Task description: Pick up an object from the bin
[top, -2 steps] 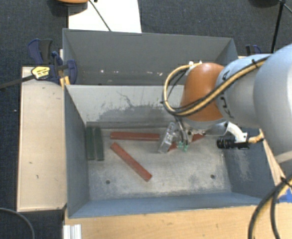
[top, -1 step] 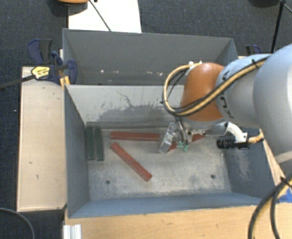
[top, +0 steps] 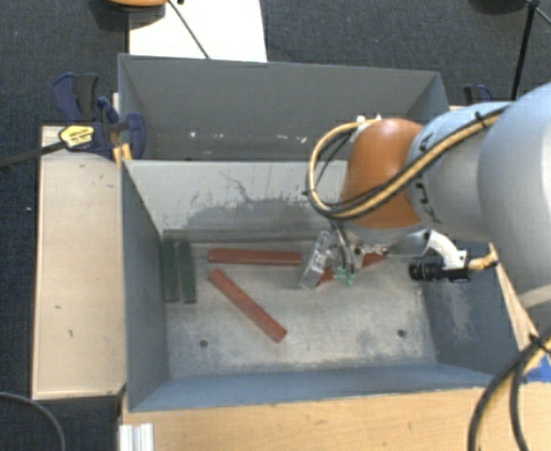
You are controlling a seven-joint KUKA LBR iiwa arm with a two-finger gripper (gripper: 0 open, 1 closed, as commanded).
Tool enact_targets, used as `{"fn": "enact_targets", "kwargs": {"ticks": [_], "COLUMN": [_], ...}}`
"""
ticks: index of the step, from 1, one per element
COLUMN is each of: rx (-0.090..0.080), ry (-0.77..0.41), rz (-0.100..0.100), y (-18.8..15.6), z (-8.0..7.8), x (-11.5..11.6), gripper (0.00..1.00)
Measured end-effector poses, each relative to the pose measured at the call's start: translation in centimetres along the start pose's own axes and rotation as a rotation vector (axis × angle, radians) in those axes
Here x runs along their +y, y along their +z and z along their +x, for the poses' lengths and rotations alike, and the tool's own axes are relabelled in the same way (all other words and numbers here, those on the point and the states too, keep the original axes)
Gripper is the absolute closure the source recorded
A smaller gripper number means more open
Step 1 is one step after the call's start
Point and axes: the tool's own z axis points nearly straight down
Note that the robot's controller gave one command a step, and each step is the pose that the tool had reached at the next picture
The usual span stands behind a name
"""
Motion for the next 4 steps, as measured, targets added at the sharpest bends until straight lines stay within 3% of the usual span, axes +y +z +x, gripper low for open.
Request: {"fn": "enact_targets", "kwargs": {"ticks": [4], "rx": [0.0], "ry": [0.002], "rz": [0.0], "y": [0.0], "z": [0.0], "x": [0.0], "gripper": [1.0]}}
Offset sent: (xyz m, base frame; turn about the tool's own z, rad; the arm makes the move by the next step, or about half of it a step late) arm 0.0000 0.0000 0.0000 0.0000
